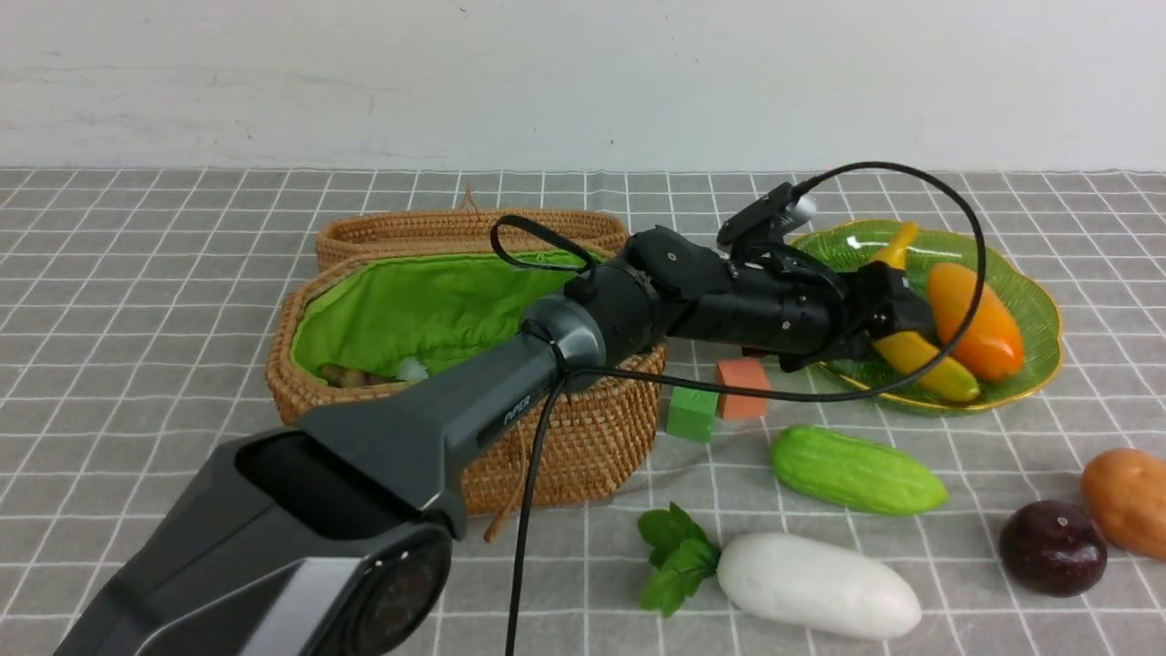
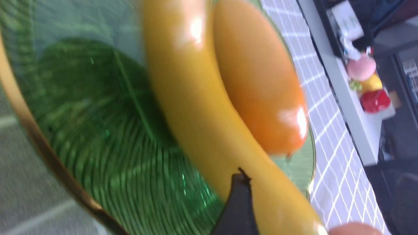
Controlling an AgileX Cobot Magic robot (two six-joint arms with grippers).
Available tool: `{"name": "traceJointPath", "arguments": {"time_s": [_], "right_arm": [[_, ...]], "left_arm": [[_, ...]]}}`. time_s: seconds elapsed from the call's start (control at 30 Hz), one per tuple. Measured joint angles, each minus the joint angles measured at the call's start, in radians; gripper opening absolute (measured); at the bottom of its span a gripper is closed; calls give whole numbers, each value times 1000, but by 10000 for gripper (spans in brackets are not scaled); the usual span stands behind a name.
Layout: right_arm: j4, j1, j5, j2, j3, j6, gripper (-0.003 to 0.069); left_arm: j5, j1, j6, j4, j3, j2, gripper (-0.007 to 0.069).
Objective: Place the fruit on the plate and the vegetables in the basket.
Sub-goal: Use the left arm to grab a banana and put it into the right plate, then take a daikon with your left arm and place it on the basket on the left.
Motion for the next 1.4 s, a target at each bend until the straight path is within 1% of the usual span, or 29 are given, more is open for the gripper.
{"name": "traceJointPath", "arguments": {"time_s": [0.1, 0.13, 0.2, 0.23, 0.3, 0.33, 0.4, 0.43, 0.47, 0.5, 0.53, 0.6, 0.73, 0.8, 0.9, 0.93, 0.97, 1.0, 1.07, 1.13, 1.27, 1.3, 1.33, 1.4], "right_arm": [[0, 0, 0, 0, 0, 0, 240], [0, 0, 0, 0, 0, 0, 240], [0, 0, 0, 0, 0, 0, 240], [0, 0, 0, 0, 0, 0, 240], [0, 0, 0, 0, 0, 0, 240], [0, 0, 0, 0, 0, 0, 240], [0, 0, 0, 0, 0, 0, 240], [0, 0, 0, 0, 0, 0, 240], [0, 0, 0, 0, 0, 0, 240], [0, 0, 0, 0, 0, 0, 240], [0, 0, 0, 0, 0, 0, 240], [0, 0, 0, 0, 0, 0, 240], [0, 0, 0, 0, 0, 0, 240], [0, 0, 0, -1, 0, 0, 240], [0, 0, 0, -1, 0, 0, 240], [0, 0, 0, -1, 0, 0, 240], [0, 0, 0, -1, 0, 0, 240], [0, 0, 0, -1, 0, 0, 240], [1, 0, 0, -1, 0, 0, 240], [1, 0, 0, -1, 0, 0, 240], [1, 0, 0, -1, 0, 0, 240], [1, 0, 0, -1, 0, 0, 240], [1, 0, 0, -1, 0, 0, 240], [1, 0, 0, -1, 0, 0, 240]], "left_arm": [[81, 0, 48, 63, 0, -38, 595], [86, 0, 55, 70, 0, -47, 595], [171, 3, 81, 167, 0, -120, 594], [178, 5, 84, 176, 0, -135, 594], [275, 13, 90, 315, 0, -232, 594], [293, 15, 91, 344, 0, -250, 594], [414, 20, 95, 558, 0, -370, 594], [435, 20, 96, 575, 0, -387, 594], [520, 20, 96, 710, 0, -449, 594], [562, 17, 98, 772, 0, -483, 594], [625, 15, 100, 861, -1, -530, 594], [684, 11, 99, 922, 1, -599, 594], [687, 11, 100, 942, 75, -706, 593], [687, 10, 140, 927, 211, -785, 593], [687, -7, 233, 899, 414, -834, 593], [687, -14, 269, 897, 467, -836, 593], [687, -20, 278, 895, 480, -836, 593], [678, -42, 347, 892, 577, -834, 593], [629, -84, 414, 894, 673, -816, 593], [545, -133, 480, 907, 727, -783, 593], [375, -199, 522, 933, 740, -701, 593], [328, -207, 524, 934, 741, -678, 593], [318, -209, 526, 935, 741, -673, 593], [219, -214, 528, 937, 741, -611, 593]]}}
